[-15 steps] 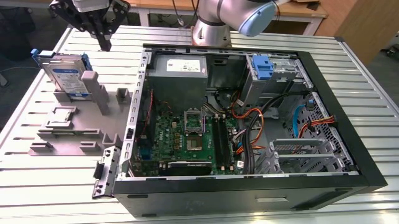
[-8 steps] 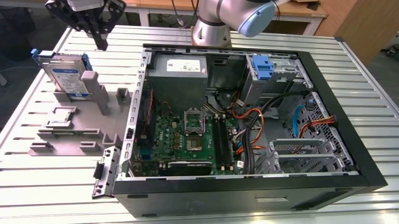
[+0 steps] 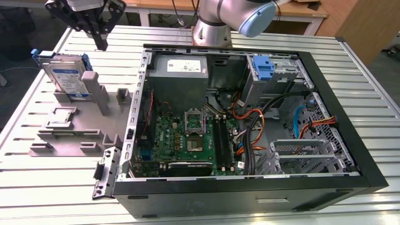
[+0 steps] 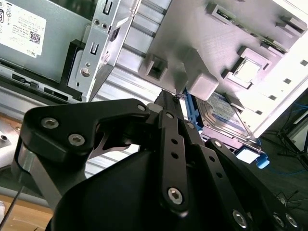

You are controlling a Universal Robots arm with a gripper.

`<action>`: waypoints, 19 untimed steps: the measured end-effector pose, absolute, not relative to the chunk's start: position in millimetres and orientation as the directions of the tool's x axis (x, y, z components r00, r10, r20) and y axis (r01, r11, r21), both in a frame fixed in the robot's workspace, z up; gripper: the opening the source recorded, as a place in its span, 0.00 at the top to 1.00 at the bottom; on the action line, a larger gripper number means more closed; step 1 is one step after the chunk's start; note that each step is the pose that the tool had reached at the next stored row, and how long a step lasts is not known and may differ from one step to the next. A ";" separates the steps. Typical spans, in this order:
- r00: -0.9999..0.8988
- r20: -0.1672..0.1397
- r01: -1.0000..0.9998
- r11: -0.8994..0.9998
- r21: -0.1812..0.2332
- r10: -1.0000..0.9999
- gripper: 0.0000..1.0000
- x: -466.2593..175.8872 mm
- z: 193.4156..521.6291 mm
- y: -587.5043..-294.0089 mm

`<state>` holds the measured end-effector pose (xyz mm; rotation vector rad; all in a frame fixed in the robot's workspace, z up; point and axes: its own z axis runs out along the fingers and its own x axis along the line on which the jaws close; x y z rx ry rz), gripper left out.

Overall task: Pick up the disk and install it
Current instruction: 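Reach for the disk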

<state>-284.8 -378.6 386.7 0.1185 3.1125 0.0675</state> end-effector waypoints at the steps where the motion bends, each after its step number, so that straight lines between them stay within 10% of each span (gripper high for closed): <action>1: -0.997 -0.024 0.075 0.996 0.044 0.077 0.90 -285.5 386.7 -378.5; 19: -0.997 -0.024 0.075 0.996 0.044 0.076 0.90 -313.9 385.8 -372.2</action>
